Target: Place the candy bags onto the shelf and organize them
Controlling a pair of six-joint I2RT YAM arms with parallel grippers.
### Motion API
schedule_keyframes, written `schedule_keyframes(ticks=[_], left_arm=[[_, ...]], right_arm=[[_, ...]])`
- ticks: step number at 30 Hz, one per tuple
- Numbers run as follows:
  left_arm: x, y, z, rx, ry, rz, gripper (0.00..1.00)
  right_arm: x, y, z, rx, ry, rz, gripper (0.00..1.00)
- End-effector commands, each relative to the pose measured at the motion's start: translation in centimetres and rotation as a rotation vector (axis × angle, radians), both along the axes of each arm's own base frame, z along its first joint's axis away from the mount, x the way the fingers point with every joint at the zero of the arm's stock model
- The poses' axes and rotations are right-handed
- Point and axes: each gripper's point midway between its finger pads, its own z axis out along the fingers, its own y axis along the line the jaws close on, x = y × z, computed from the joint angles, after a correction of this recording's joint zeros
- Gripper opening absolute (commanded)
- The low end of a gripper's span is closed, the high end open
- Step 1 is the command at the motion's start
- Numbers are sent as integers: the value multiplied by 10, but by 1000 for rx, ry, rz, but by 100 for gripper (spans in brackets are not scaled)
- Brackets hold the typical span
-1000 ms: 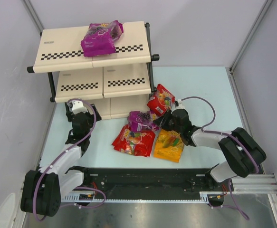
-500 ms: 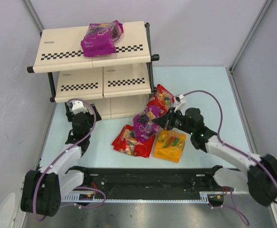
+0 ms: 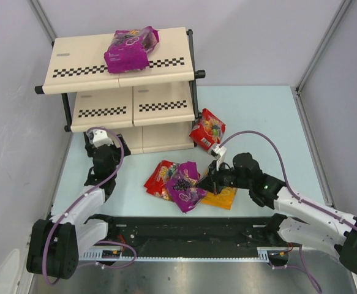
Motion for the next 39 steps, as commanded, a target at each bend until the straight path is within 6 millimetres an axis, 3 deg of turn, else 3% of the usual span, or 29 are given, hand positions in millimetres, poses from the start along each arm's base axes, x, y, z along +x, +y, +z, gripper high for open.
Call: schedule_keyframes(ticks=[1,3,7,10,14,19,24,25,28,32,35,39], left_arm=[[8,1,17,-18,-46,7,100],[8,1,16,-17,-43,9,100],[8,1,16,-17,-42,9,100],[8,1,16,-17,-43,9,100],[8,1,17,-18,-46,9,100],[6,-5,20,-34,-72,-26,100],[7,-5,20,-35,-69,-26,100],[8,-5,19,-33,-64,-26,100],[8,-5,18,-32,-60,-25,100],[7,-5,19,-34,-66,-23,100],[7,-5,20,-34,-66,-21,100],[7,-5,19,-34,-65,-21,99]], right_arm=[[-2,-8,0,-32,-47,0,0],[4,-16,-8,-76,-39,-54,0],[37,-47,-34,-218,-26,-316,0],[45,-60,-48,-279,2,-399,0],[49,-59,-46,-271,-4,-410,0],[42,-46,-22,-184,-41,-327,0],[42,-58,16,-163,-102,-357,0],[46,-62,40,-147,-144,-373,0],[46,-70,67,-130,-194,-394,0],[42,-76,92,-101,-234,-395,0],[42,-78,105,-91,-261,-403,1],[47,-74,104,-137,-274,-412,1]])
